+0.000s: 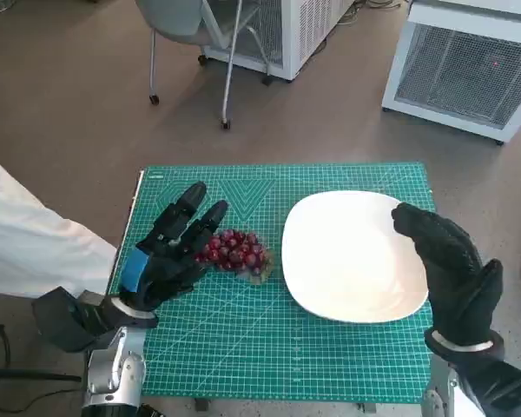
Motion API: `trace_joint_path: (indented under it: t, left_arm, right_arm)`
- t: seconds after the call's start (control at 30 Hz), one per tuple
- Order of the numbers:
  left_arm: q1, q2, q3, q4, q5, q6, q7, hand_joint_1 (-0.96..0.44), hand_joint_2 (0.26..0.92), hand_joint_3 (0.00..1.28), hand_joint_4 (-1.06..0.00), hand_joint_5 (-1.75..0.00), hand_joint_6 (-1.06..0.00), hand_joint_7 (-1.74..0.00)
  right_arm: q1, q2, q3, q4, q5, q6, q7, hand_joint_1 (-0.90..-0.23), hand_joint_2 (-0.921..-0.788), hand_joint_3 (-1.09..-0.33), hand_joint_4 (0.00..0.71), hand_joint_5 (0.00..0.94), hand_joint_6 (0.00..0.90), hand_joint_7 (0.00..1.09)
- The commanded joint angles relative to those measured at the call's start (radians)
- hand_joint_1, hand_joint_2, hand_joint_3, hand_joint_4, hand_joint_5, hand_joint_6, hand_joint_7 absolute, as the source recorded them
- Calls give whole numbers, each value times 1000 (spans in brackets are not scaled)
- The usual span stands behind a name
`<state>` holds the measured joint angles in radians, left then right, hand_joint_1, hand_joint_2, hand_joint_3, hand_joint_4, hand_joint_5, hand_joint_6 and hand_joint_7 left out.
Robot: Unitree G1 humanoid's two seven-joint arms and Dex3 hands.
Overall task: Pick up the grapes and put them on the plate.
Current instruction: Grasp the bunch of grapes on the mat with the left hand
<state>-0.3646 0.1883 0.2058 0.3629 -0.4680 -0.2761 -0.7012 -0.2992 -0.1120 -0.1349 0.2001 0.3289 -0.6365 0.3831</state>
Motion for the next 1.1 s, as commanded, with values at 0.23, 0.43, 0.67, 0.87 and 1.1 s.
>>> trace_joint_path:
  t: [0.23, 0.43, 0.67, 0.87, 1.1]
  left_arm:
    - [-2, 8, -2, -12, 15, -10, -1, -339, 921, 146, -251, 0, -239, -4]
    - [-6, 30, -16, -15, 113, -85, 45, -352, 921, 132, -249, -1, -240, -5]
    - [12, 226, -115, -163, 807, -158, 380, -350, 851, 43, -147, 0, -204, -1]
    - [-13, 265, -204, -242, 1027, 26, 424, -231, 742, 7, -50, 0, -135, -2]
    - [-65, 265, -300, -189, 1164, 122, 438, -193, 699, 1, -20, 0, -145, -8]
  right_arm:
    - [16, -1, -1, 10, 0, 8, 10, -499, -921, -554, 462, 5, 77, 705]
    - [16, -2, -2, 9, 1, 10, 12, -498, -921, -555, 462, 5, 77, 705]
    - [12, -3, -3, 12, 4, 13, 13, -498, -921, -556, 461, 4, 83, 708]
    - [6, -2, -4, 21, 3, 14, 12, -498, -921, -557, 461, 4, 93, 715]
    - [6, 0, -3, 22, 1, 14, 9, -496, -921, -558, 461, 4, 105, 723]
